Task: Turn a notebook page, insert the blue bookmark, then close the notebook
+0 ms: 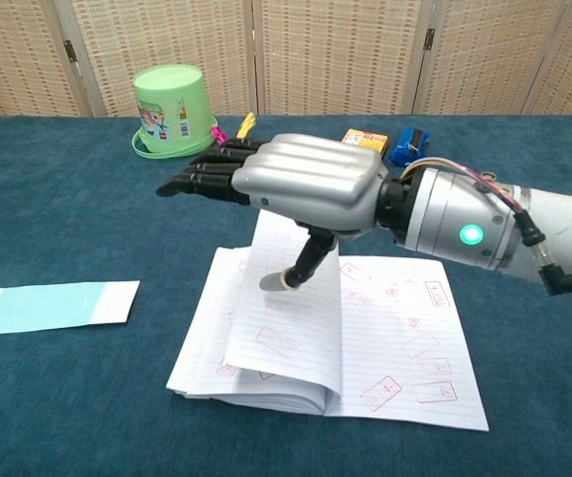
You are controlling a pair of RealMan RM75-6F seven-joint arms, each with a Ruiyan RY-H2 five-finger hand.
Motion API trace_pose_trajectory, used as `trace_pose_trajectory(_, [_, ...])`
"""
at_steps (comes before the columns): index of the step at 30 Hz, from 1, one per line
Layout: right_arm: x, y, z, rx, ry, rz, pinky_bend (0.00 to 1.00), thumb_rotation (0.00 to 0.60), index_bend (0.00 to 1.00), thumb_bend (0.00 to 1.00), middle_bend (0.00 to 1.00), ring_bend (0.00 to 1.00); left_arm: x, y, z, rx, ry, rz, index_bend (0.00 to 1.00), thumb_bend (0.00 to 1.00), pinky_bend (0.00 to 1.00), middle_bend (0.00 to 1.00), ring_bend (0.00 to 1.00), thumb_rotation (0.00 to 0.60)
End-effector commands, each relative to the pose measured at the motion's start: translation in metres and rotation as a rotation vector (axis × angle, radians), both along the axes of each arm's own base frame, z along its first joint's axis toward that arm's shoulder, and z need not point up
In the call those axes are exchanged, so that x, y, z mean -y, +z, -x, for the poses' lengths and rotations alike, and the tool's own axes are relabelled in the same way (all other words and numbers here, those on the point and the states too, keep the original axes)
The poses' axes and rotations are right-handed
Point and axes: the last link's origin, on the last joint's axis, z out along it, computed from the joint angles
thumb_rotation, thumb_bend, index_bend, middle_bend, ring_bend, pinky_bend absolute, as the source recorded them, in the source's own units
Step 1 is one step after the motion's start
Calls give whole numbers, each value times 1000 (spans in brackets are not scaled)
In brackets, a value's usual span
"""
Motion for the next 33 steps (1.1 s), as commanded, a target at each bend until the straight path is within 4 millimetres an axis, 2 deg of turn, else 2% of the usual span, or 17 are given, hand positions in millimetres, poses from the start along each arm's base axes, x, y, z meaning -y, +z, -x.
trace_pose_trajectory(1, [0,1,-3,-13,-16,-23,0,600,0,330,225,74,0,-1,1,2,2,2,151,226,161,39,83,600])
trace_pose_trajectory(3, [-1,-2,-4,-45,-22,-38,0,600,0,427,312,92,0,-1,0,3,0,6,151,225,160,39,83,600])
trace_pose_trajectory(8, [-4,-9,-12,-77,-30,-60,0,600,0,526,366,108,2,0,1,4,4,-1,150,225,161,39,83,600])
trace_pose_trajectory(14, [-2,-16,-16,-101,-49,-73,0,600,0,553,373,109,3,0,4,3,11,1,151,226,161,39,83,600])
trace_pose_trajectory(21, [-1,-22,-6,-166,-84,-87,0,600,0,553,406,109,3,-1,4,3,12,7,151,225,160,39,83,600])
trace_pose_trajectory(26, [-3,-7,8,-159,-96,-64,0,600,0,552,455,132,3,0,5,4,12,3,150,225,160,39,83,600])
trace_pose_trajectory(33, [-13,31,47,-166,-132,-26,0,600,0,530,470,157,2,-2,1,11,-4,6,150,225,160,39,83,600])
